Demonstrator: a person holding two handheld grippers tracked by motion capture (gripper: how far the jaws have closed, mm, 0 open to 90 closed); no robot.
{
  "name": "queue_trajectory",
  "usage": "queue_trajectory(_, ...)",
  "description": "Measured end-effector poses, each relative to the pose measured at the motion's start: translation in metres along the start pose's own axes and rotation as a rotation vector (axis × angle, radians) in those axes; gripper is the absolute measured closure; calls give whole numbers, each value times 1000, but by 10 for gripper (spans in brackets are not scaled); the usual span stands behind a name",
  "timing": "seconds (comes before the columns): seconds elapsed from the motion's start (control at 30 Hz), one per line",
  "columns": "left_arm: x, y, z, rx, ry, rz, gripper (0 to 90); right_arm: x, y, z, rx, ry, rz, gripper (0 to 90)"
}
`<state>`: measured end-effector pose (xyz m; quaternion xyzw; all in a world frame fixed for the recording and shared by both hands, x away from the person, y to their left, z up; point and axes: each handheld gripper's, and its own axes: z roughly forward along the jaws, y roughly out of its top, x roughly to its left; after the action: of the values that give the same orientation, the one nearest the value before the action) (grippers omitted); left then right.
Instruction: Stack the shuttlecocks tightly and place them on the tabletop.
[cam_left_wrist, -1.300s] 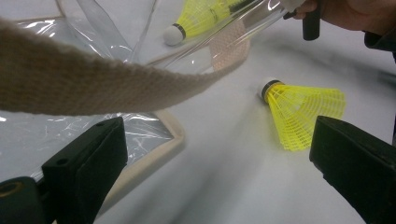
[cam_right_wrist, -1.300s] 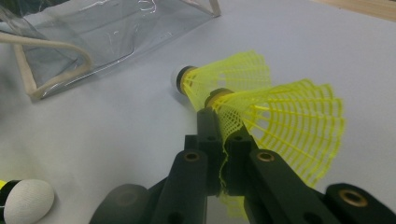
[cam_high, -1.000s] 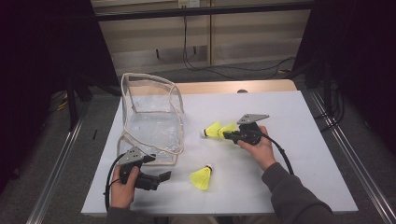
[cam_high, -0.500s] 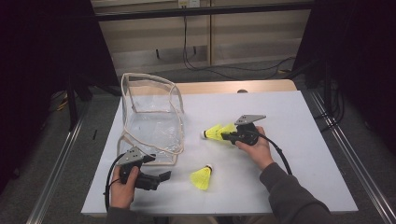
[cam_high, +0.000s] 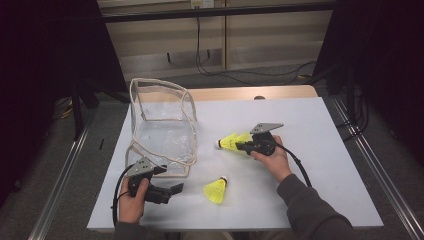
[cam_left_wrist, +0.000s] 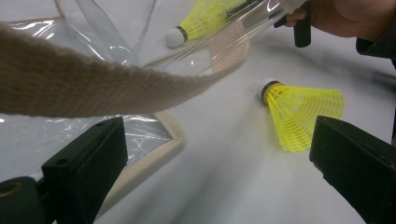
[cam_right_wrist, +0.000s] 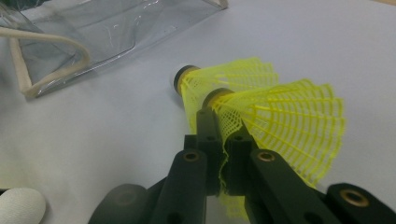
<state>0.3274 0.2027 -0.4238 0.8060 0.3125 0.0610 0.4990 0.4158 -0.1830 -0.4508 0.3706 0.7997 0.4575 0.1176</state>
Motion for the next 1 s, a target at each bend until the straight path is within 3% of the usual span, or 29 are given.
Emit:
queue_trajectory(0.63,0,0,0,-2,0,1,42,-1,-4,-1,40,-21,12,808)
queue_trajectory(1.0,0,0,0,-2,1,0,42,-4,-7,-13,38,-37,16,747)
